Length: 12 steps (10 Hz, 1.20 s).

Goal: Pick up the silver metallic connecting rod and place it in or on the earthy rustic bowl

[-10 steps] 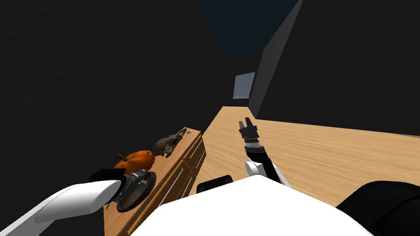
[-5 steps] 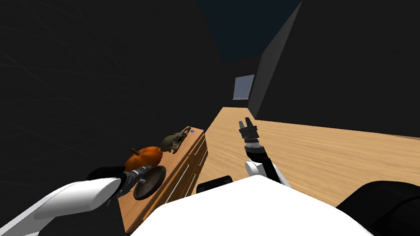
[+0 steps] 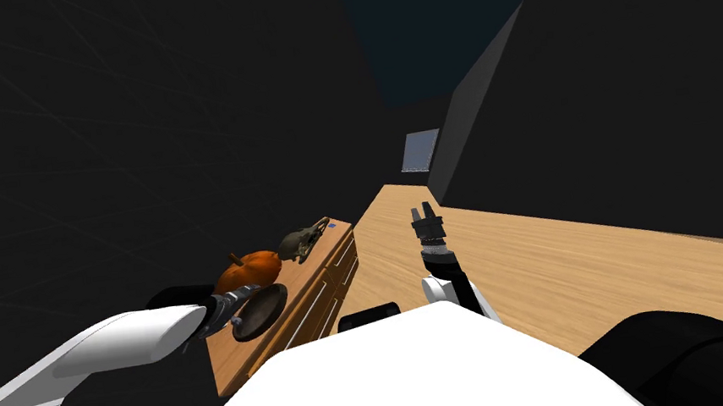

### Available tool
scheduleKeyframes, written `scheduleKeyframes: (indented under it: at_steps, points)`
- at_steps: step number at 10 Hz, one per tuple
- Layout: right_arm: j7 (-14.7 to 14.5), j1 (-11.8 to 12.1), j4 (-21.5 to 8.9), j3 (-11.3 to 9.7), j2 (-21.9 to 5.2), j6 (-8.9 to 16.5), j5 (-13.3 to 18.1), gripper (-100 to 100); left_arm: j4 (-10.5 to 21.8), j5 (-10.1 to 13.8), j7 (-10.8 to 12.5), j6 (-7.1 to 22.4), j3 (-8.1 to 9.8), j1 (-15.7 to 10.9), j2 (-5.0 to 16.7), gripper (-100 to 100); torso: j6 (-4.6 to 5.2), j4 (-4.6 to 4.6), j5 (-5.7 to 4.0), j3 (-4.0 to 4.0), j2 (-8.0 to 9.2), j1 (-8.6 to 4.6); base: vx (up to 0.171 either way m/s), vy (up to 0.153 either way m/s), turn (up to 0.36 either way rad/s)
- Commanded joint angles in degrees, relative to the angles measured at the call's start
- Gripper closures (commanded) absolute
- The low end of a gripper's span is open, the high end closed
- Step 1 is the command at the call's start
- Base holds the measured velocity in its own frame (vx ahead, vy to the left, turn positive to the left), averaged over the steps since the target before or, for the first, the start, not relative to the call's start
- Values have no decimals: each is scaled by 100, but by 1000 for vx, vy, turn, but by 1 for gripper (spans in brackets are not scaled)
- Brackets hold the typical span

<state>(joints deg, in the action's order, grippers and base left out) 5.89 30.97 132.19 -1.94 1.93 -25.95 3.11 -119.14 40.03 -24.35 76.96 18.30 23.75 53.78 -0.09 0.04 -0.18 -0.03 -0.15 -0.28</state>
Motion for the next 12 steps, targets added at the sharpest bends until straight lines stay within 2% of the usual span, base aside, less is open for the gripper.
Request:
scheduleKeyframes:
  at_steps: [1,6,7,8,12]
  points:
    - [0,0,0,0,0,0,0,0,-183,123,57,171,109,15,71,-100,0,0,0,0,0,0,31,19,73]
    - [0,0,0,0,0,0,0,0,-781,595,216,715,512,54,344,-100,1,-2,1,-3,-5,0,31,19,58]
    - [0,0,0,0,0,0,0,0,-688,528,177,608,467,70,299,-100,0,-2,0,-4,-6,0,16,6,16]
    - [0,0,0,0,0,0,0,0,-704,542,180,633,483,74,305,0,3,-2,1,-3,-3,-2,0,0,0]
    - [0,-1,0,0,0,0,0,0,-702,541,180,631,481,74,305,0,2,0,0,2,4,-4,0,0,0]
